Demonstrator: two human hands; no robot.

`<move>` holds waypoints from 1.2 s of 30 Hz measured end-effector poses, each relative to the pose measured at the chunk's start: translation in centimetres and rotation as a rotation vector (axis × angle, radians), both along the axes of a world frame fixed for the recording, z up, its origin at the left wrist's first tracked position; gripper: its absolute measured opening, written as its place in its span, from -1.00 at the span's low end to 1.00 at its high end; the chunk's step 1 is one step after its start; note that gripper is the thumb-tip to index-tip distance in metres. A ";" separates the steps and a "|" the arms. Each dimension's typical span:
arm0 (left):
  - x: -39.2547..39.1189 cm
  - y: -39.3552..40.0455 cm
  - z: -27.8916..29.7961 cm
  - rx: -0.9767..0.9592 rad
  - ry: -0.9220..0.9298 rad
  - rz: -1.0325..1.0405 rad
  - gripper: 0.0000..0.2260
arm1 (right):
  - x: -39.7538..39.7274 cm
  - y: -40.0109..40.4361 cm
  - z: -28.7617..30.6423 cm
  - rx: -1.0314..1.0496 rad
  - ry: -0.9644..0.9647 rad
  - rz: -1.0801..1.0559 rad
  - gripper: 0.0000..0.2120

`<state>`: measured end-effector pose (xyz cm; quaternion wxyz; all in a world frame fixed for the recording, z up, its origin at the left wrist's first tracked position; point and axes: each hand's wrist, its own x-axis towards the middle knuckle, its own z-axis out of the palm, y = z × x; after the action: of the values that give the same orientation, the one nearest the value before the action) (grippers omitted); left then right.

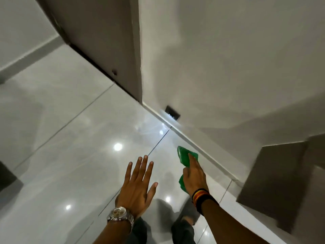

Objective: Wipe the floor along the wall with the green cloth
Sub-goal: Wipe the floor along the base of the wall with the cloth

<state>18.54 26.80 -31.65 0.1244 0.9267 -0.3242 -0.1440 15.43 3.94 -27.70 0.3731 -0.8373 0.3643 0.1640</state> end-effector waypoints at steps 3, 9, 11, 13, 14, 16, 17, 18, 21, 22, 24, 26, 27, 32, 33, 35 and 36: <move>0.0 -0.3 -8.2 -0.013 0.003 0.048 -0.33 | 1.5 -0.5 -9.1 0.012 0.045 -0.001 -0.43; 0.5 -1.7 -23.8 -0.034 0.037 0.099 -0.33 | 4.8 -3.4 -25.6 -0.118 0.065 0.121 -0.45; 1.5 -2.3 -28.3 -0.043 0.033 0.100 -0.33 | 5.8 -4.5 -30.4 -0.161 0.052 0.137 -0.44; 2.8 -2.8 -32.9 -0.053 0.038 0.100 -0.33 | 6.3 -5.2 -35.7 -0.218 0.065 0.213 -0.41; 3.5 -2.9 -35.1 -0.054 0.041 0.100 -0.33 | 6.2 -5.4 -38.2 -0.250 0.101 0.280 -0.39; 5.2 -3.0 -38.7 -0.045 0.030 0.095 -0.33 | 6.1 -5.5 -42.4 -0.300 0.206 0.406 -0.35; 6.1 -3.0 -40.6 -0.037 0.017 0.097 -0.33 | 6.0 -5.2 -44.4 -0.317 0.227 0.444 -0.33; 7.0 -2.9 -42.3 -0.032 0.005 0.098 -0.33 | 6.0 -5.0 -46.1 -0.330 0.211 0.460 -0.32; 9.7 -2.2 -46.6 0.004 -0.025 0.141 -0.31 | 6.3 -4.3 -49.7 -0.409 0.067 0.427 -0.28; 10.6 -1.9 -47.9 0.012 -0.035 0.165 -0.30 | 6.3 -4.5 -50.7 -0.451 0.021 0.419 -0.29; 12.5 -1.6 -49.9 0.005 -0.059 0.222 -0.30 | 6.1 -5.8 -51.9 -0.523 -0.054 0.454 -0.32; 13.9 -1.5 -50.9 -0.014 -0.066 0.287 -0.29 | 5.4 -7.9 -52.5 -0.552 -0.104 0.530 -0.35; 14.6 -1.5 -51.2 -0.013 -0.075 0.305 -0.29 | 5.2 -9.3 -52.6 -0.553 -0.113 0.556 -0.36; 16.0 -1.3 -51.5 -0.014 -0.116 0.275 -0.29 | 4.9 -13.4 -53.0 -0.572 -0.118 0.642 -0.36; 16.1 -1.2 -51.4 -0.014 -0.117 0.277 -0.29 | 5.1 -13.4 -53.1 -0.536 -0.124 0.645 -0.36; 16.0 -1.1 -51.5 -0.024 -0.124 0.272 -0.30 | 6.1 -13.3 -53.0 -0.497 -0.134 0.618 -0.38; 16.1 -1.1 -51.6 -0.030 -0.126 0.268 -0.30 | 7.3 -13.5 -53.1 -0.489 -0.145 0.603 -0.39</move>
<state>34.60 25.72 -83.23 0.1359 0.9668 -0.2070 -0.0627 22.77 -9.57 -80.76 0.1226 -0.9803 0.1031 0.1151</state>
